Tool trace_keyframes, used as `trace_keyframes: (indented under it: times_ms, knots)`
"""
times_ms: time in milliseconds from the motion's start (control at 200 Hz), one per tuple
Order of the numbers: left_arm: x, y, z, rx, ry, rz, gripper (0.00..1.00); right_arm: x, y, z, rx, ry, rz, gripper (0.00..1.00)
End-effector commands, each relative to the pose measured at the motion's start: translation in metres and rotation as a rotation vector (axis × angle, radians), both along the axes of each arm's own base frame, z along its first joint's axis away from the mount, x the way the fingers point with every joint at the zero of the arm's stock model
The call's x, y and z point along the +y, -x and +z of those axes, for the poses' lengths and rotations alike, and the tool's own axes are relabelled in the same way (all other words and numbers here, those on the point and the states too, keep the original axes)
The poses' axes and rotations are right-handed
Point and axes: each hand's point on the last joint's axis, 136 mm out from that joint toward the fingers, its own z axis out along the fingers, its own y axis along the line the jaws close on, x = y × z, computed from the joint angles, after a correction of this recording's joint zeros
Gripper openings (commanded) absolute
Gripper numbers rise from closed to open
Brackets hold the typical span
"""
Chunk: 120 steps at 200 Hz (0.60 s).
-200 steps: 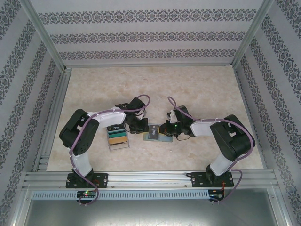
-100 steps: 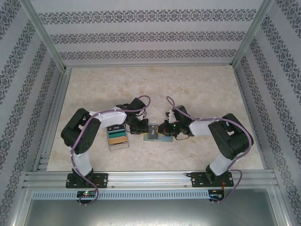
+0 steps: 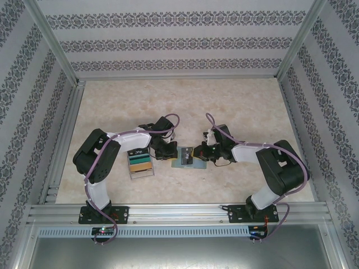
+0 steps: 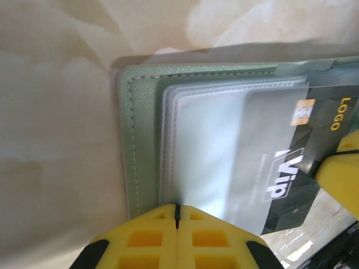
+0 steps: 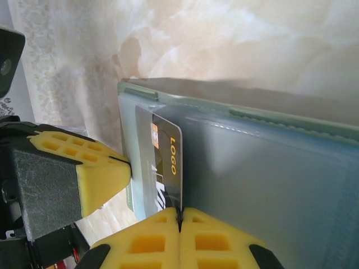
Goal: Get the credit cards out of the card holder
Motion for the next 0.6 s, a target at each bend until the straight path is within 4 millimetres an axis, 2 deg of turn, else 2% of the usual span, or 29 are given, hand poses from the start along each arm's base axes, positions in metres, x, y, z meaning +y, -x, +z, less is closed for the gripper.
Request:
trace_keyframes:
  times_ms: [0, 275, 460, 595]
  knots:
    - [0.01, 0.008, -0.015, 0.037, -0.072, -0.005, 0.02, -0.013, 0.008, 0.0, -0.002, 0.027, 0.004, 0.0]
    - [0.003, -0.006, 0.008, -0.012, -0.026, -0.002, 0.09, -0.029, 0.014, 0.01, -0.015, 0.034, -0.023, 0.0]
    - [-0.006, -0.019, 0.04, -0.066, 0.037, 0.011, 0.23, -0.041, 0.016, 0.027, -0.057, 0.056, -0.058, 0.0]
    - [-0.013, -0.028, 0.068, -0.109, 0.115, 0.038, 0.4, -0.045, 0.012, 0.049, -0.102, 0.031, -0.086, 0.0]
